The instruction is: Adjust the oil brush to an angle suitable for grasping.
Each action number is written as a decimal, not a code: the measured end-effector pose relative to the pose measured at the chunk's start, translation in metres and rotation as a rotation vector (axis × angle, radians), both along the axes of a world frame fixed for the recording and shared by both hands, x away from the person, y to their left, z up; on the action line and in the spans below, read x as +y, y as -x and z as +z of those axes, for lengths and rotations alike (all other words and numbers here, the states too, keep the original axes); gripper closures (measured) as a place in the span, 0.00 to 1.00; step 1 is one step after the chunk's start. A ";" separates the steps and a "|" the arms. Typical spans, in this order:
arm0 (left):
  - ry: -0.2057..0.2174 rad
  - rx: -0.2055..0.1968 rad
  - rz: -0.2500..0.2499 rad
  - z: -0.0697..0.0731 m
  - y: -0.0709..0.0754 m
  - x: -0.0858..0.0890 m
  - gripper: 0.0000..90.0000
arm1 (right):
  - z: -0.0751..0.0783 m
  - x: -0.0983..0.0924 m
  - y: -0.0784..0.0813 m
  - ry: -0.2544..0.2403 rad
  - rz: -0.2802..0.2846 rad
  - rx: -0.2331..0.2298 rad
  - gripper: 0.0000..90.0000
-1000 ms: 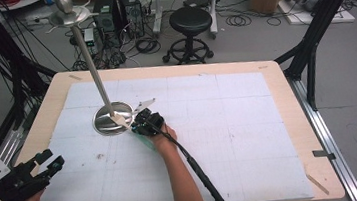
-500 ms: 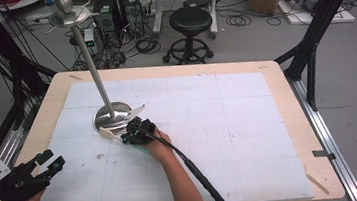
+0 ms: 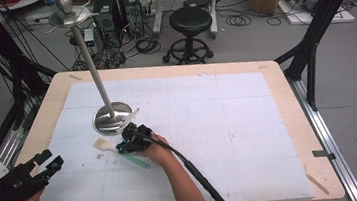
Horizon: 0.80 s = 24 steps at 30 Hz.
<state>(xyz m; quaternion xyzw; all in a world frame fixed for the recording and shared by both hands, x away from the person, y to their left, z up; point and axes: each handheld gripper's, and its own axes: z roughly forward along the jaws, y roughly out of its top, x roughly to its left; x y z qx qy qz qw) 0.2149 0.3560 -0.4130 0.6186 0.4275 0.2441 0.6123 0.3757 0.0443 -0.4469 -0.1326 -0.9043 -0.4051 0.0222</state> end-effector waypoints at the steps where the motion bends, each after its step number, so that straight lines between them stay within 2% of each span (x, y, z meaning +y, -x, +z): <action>1: 0.005 -0.001 0.001 0.000 0.000 0.000 0.47 | 0.000 0.001 0.002 -0.001 0.004 0.005 0.99; 9: -0.002 0.004 -0.009 -0.001 -0.001 -0.002 0.47 | 0.001 0.011 0.017 0.009 0.087 0.007 0.99; 18: -0.008 0.006 -0.006 -0.001 -0.001 -0.002 0.48 | -0.001 0.010 0.028 -0.016 0.135 0.050 0.99; 21: -0.008 0.007 -0.006 -0.001 -0.001 -0.002 0.48 | -0.001 0.007 0.032 -0.019 0.135 0.054 0.99; 24: -0.009 0.009 -0.006 -0.001 -0.001 -0.003 0.48 | 0.003 0.003 0.038 -0.022 0.139 0.037 0.99</action>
